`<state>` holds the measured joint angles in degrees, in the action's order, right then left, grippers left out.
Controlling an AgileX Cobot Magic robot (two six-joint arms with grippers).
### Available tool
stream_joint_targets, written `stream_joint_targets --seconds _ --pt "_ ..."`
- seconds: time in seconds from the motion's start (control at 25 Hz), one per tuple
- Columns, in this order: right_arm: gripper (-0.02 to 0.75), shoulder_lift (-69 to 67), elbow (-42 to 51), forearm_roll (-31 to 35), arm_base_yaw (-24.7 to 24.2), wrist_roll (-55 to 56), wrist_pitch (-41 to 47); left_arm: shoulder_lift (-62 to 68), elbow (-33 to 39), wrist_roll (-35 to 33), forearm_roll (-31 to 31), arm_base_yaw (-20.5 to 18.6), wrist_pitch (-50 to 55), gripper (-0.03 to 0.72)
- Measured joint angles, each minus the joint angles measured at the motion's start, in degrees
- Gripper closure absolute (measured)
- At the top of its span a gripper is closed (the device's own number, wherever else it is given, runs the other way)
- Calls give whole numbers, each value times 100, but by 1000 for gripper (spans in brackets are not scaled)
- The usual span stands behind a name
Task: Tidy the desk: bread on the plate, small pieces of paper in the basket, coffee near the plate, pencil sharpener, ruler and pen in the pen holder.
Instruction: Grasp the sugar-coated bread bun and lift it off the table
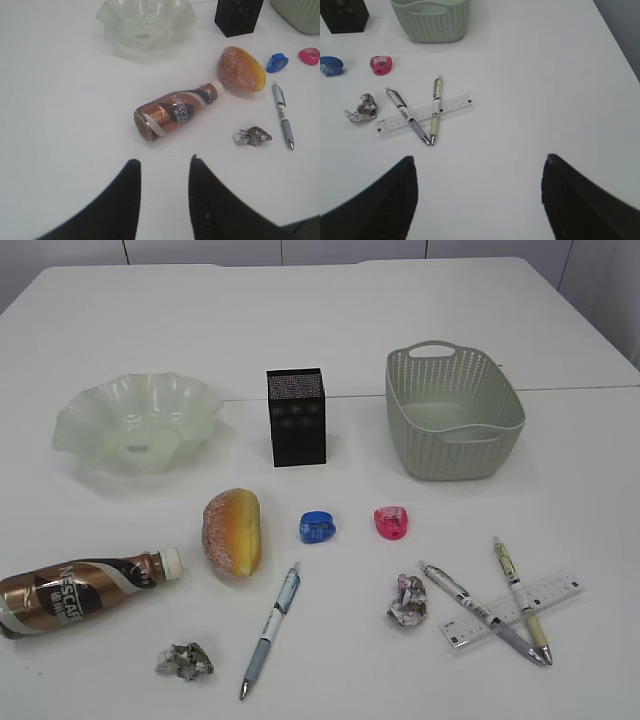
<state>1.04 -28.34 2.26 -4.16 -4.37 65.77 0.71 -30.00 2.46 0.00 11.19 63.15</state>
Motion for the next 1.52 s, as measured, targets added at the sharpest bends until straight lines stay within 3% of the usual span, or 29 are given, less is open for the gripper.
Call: stream_joint_targets --seconds 1.52 --pt "173 0 0 0 0 0 0 0 0 0 -74 0 0 448"
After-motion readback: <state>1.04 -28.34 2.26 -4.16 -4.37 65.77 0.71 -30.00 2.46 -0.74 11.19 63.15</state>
